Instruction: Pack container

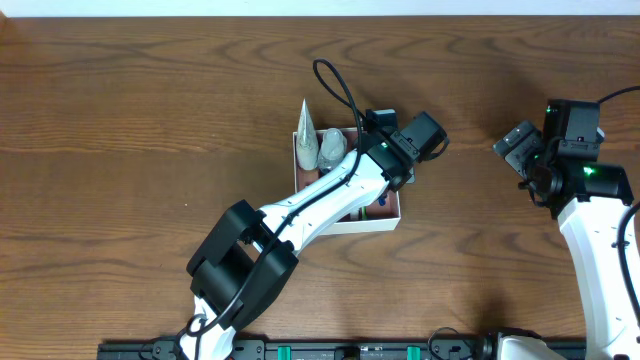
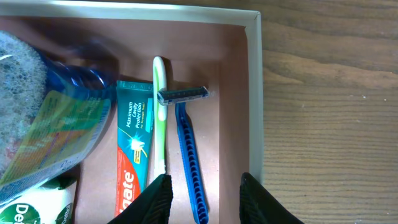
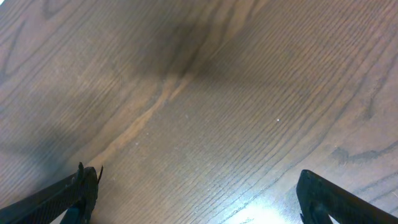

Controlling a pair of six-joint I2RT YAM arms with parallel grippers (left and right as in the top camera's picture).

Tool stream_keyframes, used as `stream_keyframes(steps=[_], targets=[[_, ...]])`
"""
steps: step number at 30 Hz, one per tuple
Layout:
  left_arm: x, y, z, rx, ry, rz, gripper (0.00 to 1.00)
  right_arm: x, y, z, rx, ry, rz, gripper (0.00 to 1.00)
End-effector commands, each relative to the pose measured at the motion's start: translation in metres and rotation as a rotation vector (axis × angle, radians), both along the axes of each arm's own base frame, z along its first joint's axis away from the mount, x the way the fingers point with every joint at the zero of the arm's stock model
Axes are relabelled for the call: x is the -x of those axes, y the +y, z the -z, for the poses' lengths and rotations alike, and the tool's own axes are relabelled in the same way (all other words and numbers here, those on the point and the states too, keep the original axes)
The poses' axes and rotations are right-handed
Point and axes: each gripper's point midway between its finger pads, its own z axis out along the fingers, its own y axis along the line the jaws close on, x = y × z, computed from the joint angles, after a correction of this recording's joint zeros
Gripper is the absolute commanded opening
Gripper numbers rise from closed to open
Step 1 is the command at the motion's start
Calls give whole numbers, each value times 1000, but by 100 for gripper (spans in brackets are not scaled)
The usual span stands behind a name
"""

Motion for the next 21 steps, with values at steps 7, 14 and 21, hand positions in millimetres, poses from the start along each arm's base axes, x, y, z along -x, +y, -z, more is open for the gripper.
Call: stream_keyframes(steps=[7,14,21], targets=[[-3,3,-52,-31,-108,167,43,1,-3,-5,12,-12,3,99],[21,78,-175,-104,-320,109,61,1,-3,-5,12,-12,3,99],[81,154,-261,-71,-441,129,98,1,-3,-5,12,-12,3,99]])
